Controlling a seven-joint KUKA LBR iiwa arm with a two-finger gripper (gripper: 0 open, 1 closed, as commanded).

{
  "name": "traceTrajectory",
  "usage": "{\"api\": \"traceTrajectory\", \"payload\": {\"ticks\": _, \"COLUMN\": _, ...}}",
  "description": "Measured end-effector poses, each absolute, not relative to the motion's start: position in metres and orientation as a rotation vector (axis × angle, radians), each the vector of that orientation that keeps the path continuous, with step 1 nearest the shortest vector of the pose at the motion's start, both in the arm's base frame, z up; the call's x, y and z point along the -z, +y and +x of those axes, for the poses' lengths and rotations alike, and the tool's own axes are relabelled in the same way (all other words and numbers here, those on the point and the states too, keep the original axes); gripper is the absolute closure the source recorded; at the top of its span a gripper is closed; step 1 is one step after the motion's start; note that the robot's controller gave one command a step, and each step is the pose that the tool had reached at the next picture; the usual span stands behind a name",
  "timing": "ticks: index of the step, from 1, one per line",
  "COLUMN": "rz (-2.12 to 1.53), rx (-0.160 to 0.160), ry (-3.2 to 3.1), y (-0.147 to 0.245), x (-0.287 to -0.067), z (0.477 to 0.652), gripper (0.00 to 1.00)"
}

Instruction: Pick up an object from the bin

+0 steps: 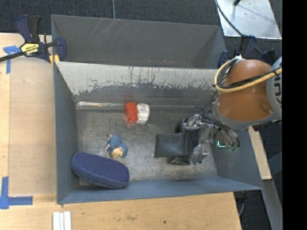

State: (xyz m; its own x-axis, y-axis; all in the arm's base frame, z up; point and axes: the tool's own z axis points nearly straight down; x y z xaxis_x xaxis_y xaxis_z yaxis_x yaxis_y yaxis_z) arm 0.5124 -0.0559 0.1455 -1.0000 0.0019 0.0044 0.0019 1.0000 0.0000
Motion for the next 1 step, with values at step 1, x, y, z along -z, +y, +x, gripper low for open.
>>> {"api": "traceTrajectory", "payload": {"ticks": 1, "rz": 0.097, "rx": -0.001, "ry": -3.148, "y": -0.0392, "x": -0.0977, "z": 0.5275, "gripper": 0.00}}
